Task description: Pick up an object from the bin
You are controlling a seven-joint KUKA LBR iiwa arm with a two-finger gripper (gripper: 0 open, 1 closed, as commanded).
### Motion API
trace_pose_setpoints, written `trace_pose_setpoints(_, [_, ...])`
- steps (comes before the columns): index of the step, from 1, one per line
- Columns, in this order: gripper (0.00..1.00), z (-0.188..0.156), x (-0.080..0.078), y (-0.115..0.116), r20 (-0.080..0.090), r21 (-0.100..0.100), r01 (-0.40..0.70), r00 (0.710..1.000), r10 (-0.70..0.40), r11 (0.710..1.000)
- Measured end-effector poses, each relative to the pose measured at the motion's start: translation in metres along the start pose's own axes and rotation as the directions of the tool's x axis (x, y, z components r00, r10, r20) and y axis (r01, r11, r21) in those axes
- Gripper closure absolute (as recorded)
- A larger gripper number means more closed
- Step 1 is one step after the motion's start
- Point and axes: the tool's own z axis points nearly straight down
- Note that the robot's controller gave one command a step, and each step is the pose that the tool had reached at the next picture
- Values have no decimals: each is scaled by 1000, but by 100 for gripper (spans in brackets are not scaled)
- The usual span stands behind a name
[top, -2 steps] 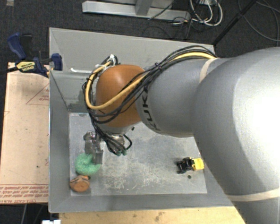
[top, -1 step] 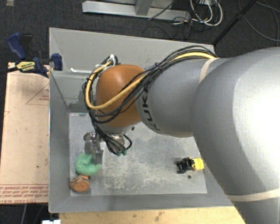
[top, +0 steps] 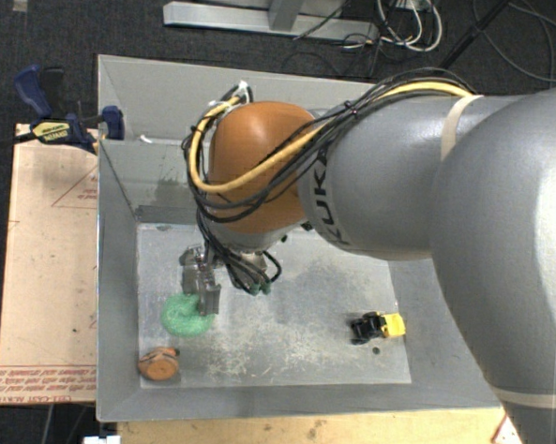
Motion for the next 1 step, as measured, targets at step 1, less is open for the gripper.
trace_pose_setpoints(1, [100,-31,-14,2,15,-1,-29,999,29,1000])
